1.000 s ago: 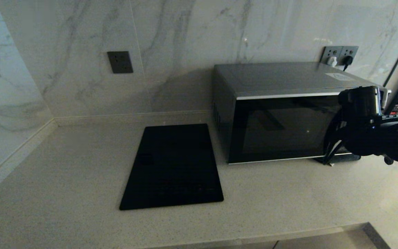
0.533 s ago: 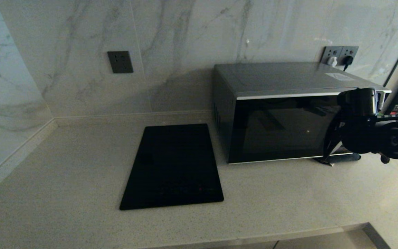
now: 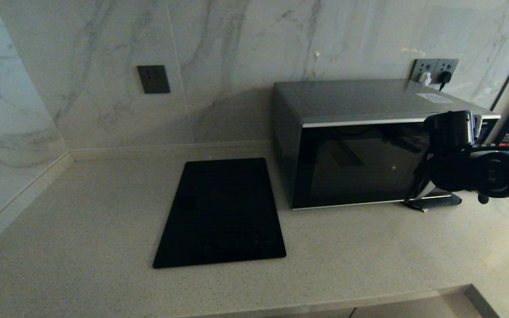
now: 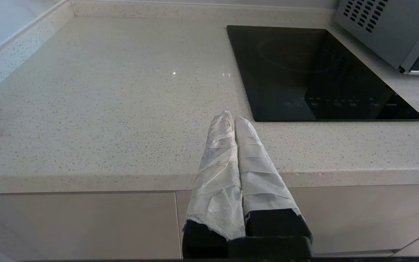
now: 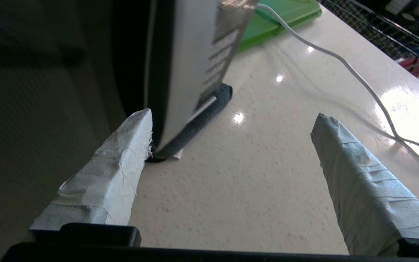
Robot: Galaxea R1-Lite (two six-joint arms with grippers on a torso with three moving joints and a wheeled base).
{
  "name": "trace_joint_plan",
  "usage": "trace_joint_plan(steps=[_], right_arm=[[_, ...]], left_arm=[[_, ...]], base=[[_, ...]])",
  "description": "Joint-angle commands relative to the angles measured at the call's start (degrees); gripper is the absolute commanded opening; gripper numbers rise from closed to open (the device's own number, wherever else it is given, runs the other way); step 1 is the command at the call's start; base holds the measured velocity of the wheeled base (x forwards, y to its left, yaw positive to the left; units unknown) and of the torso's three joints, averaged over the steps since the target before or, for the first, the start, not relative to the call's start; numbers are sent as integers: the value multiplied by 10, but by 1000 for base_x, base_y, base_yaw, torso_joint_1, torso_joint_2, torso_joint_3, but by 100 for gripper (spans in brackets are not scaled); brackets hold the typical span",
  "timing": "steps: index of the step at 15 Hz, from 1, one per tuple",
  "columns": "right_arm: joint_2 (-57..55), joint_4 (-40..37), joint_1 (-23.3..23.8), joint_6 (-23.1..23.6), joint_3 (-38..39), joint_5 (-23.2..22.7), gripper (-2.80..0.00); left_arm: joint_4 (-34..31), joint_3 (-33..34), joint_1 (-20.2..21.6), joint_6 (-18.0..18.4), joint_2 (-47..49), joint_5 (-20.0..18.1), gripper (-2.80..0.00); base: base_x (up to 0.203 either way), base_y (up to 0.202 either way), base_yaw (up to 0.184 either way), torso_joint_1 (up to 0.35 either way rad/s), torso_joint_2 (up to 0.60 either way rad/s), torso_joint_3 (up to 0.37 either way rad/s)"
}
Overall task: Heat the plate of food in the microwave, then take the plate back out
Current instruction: Open the microwave oven
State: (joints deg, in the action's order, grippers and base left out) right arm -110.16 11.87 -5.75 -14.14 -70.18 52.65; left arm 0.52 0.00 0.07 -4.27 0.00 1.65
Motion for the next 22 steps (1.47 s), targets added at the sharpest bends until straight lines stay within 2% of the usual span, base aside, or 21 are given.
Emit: trace_joint_plan(steps=[1, 17, 18, 22], right_arm=[[-11, 0, 4, 1, -14, 2, 0], [-41, 3, 51, 17, -37, -14, 0], [-41, 3, 51, 16, -37, -14, -280], [-43, 3, 51, 24, -35, -15, -280]], left_arm=[[0, 0, 0, 0, 1, -1, -280], [0, 0, 0, 0, 1, 0, -280], [0, 0, 0, 0, 1, 0, -280], [0, 0, 0, 0, 1, 0, -280]], base=[[0, 0, 0, 0, 0, 0], [0, 0, 0, 0, 0, 0], [0, 0, 0, 0, 0, 0], [0, 0, 0, 0, 0, 0]])
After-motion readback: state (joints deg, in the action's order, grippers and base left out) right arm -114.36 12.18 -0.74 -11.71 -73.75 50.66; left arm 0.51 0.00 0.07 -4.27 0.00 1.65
